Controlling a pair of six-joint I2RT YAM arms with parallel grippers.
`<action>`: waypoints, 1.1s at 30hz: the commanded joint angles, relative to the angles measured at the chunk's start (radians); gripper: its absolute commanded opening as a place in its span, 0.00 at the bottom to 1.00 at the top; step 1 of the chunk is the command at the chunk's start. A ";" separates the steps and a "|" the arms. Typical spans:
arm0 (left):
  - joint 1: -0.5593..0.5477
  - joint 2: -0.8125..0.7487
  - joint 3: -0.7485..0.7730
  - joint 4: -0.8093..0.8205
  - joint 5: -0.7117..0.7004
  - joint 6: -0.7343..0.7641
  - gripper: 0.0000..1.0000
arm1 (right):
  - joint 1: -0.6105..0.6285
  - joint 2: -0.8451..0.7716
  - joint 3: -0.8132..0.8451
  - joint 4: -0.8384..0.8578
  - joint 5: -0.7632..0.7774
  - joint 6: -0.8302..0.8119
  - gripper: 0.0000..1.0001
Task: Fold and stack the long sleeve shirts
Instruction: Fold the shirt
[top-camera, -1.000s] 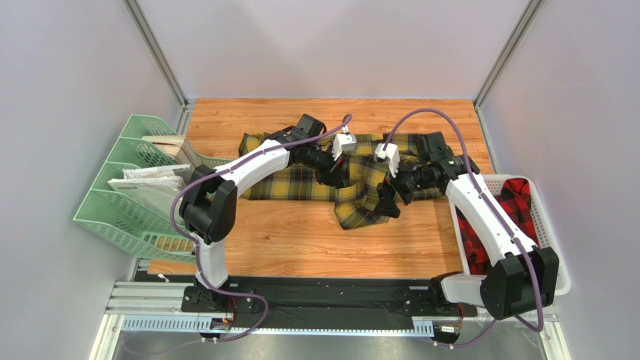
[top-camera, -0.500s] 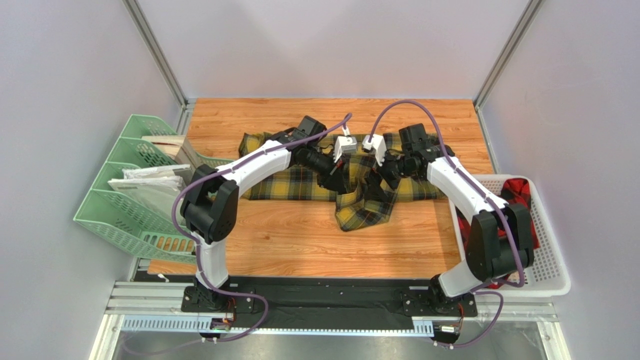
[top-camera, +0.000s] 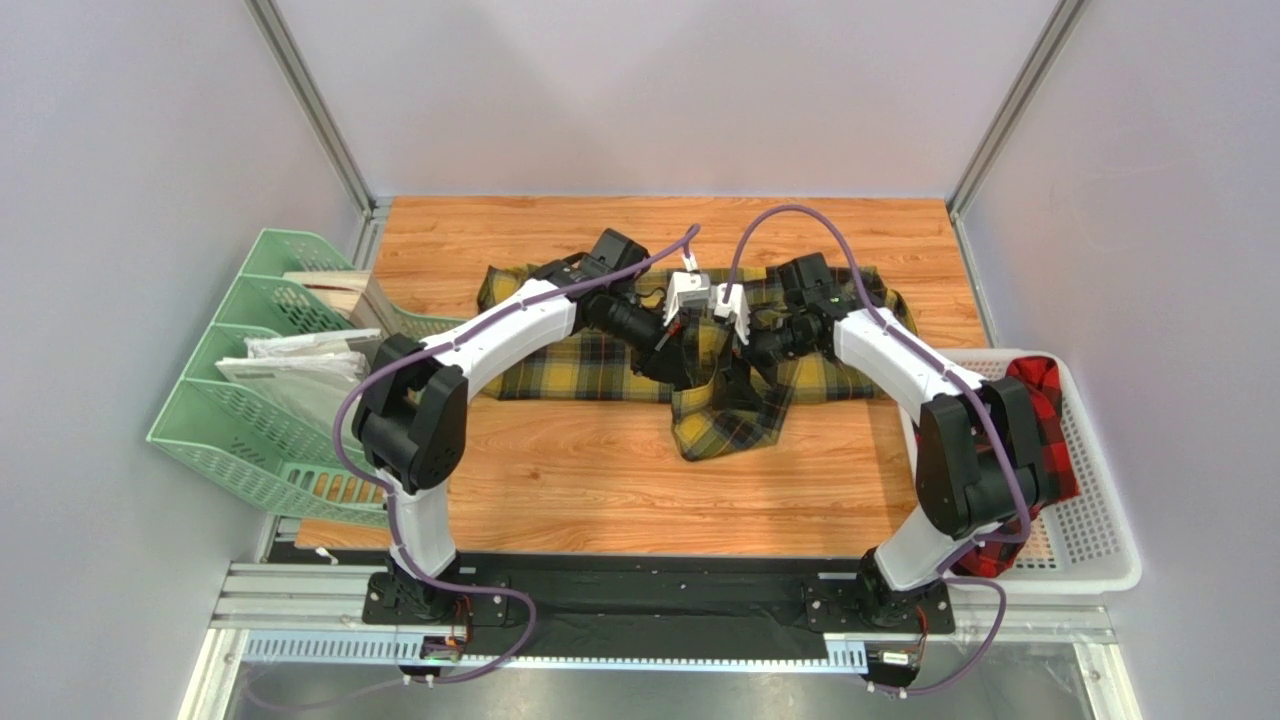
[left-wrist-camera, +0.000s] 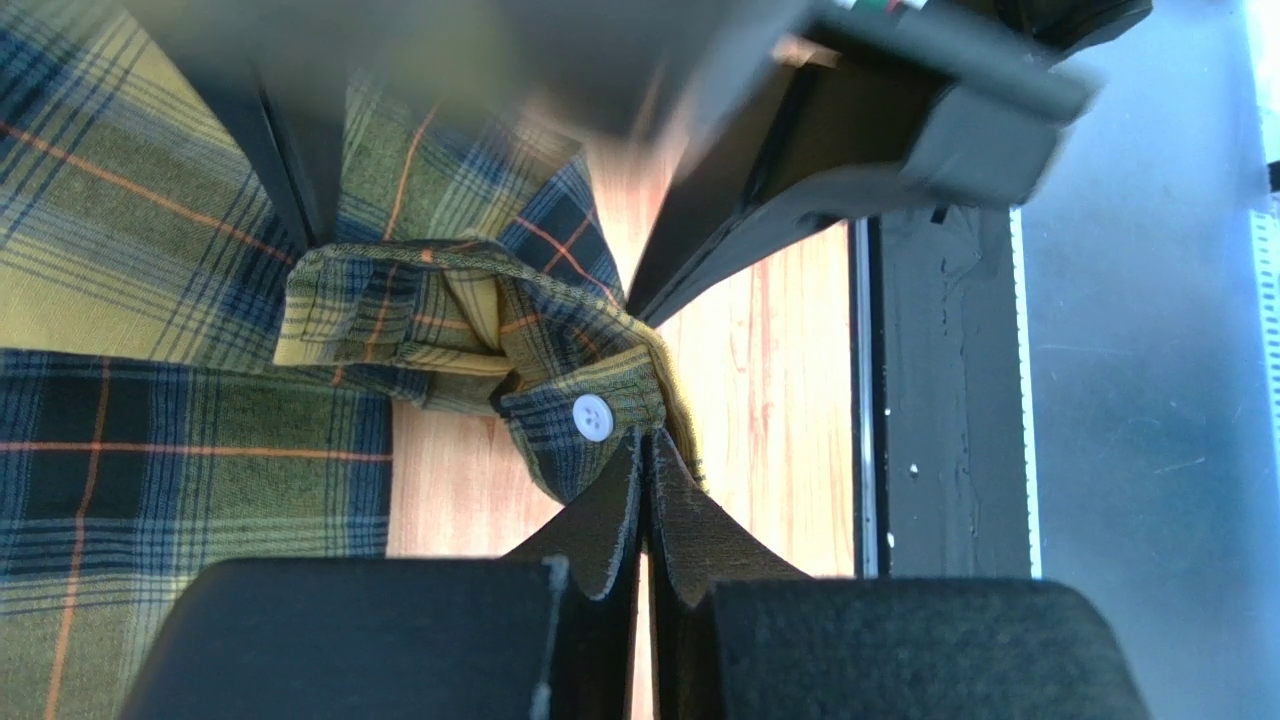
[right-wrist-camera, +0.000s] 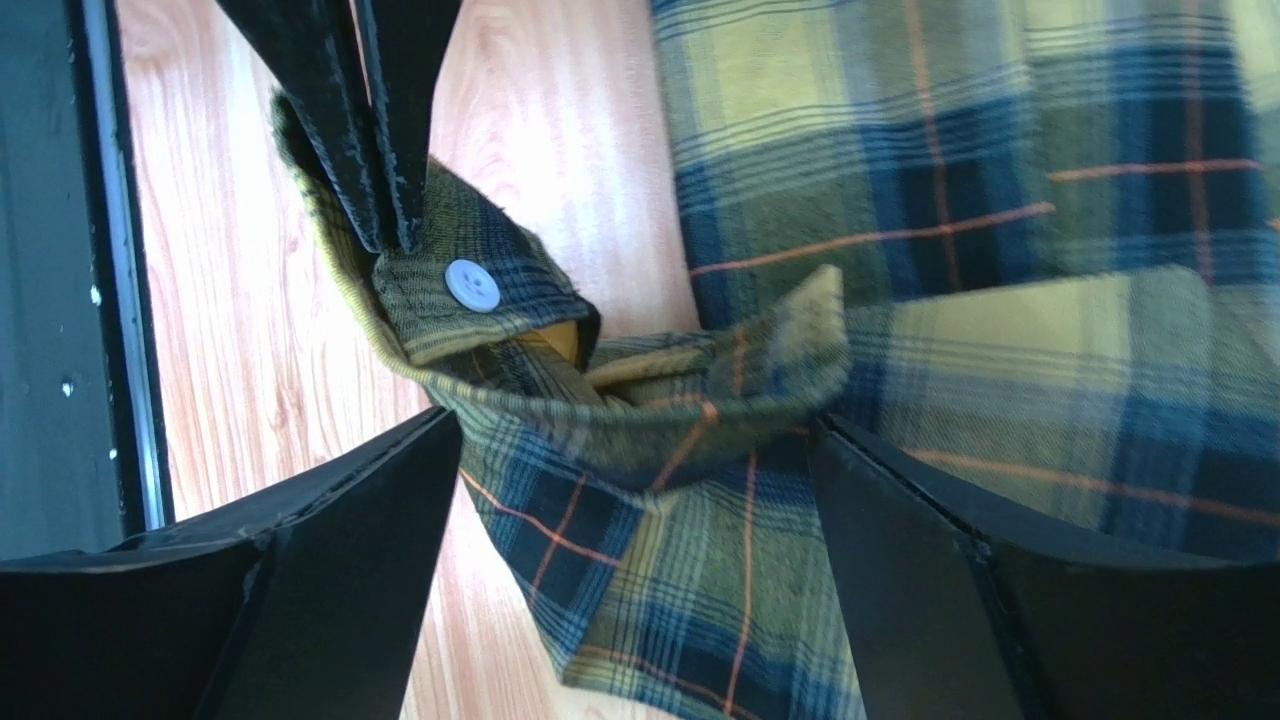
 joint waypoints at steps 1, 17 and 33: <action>0.000 -0.076 -0.014 -0.016 0.049 0.068 0.00 | 0.029 0.012 0.029 0.004 -0.076 -0.088 0.88; 0.156 -0.276 -0.034 0.079 -0.133 -0.128 0.56 | -0.032 -0.095 0.235 0.019 0.035 0.232 0.00; 0.207 -0.688 -0.239 0.140 -0.730 -0.096 0.99 | -0.107 0.365 1.044 0.375 0.476 0.280 0.00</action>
